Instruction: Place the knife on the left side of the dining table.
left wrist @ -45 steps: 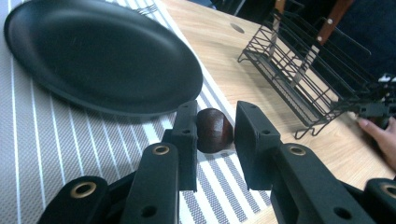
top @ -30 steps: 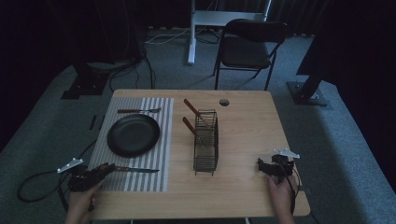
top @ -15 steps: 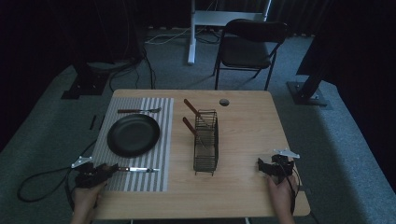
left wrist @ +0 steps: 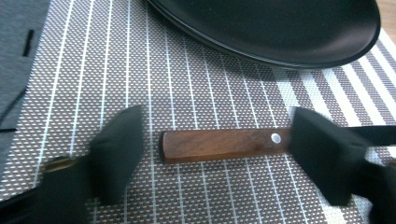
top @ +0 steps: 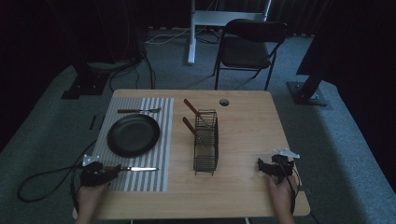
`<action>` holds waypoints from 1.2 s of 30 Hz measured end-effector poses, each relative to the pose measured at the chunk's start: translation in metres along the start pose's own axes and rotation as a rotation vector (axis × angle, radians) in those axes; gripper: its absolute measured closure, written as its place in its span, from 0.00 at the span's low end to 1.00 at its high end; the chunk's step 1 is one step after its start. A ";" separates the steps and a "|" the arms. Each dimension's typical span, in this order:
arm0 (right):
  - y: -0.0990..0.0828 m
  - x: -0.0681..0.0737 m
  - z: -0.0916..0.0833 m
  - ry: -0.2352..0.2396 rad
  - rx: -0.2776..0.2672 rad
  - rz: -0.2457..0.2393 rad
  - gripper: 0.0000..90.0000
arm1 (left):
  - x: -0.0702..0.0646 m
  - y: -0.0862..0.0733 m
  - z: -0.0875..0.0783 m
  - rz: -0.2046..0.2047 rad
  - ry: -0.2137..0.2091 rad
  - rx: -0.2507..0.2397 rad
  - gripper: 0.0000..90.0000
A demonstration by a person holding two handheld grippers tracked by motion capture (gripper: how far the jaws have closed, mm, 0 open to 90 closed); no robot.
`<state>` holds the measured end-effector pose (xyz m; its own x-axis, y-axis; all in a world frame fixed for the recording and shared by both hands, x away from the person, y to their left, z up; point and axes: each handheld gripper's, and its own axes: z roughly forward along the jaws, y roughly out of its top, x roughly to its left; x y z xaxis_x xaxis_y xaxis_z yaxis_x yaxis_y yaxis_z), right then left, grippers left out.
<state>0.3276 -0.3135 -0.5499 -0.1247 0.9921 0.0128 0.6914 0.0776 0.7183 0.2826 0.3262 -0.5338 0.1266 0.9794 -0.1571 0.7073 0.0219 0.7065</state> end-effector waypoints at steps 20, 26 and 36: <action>0.000 0.000 0.000 0.000 0.000 -0.001 0.13 | -0.005 -0.027 -0.016 0.074 0.078 0.012 0.00; 0.000 0.000 0.000 0.000 0.000 0.000 0.13 | -0.002 -0.031 -0.018 0.076 0.104 0.004 0.00; 0.000 0.000 0.000 0.000 0.000 0.000 0.13 | 0.004 -0.031 -0.014 0.077 0.137 0.027 0.00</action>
<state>0.3276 -0.3136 -0.5499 -0.1250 0.9921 0.0125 0.6913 0.0781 0.7184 0.2511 0.3320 -0.5463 0.0869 0.9962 -0.0065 0.7177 -0.0581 0.6939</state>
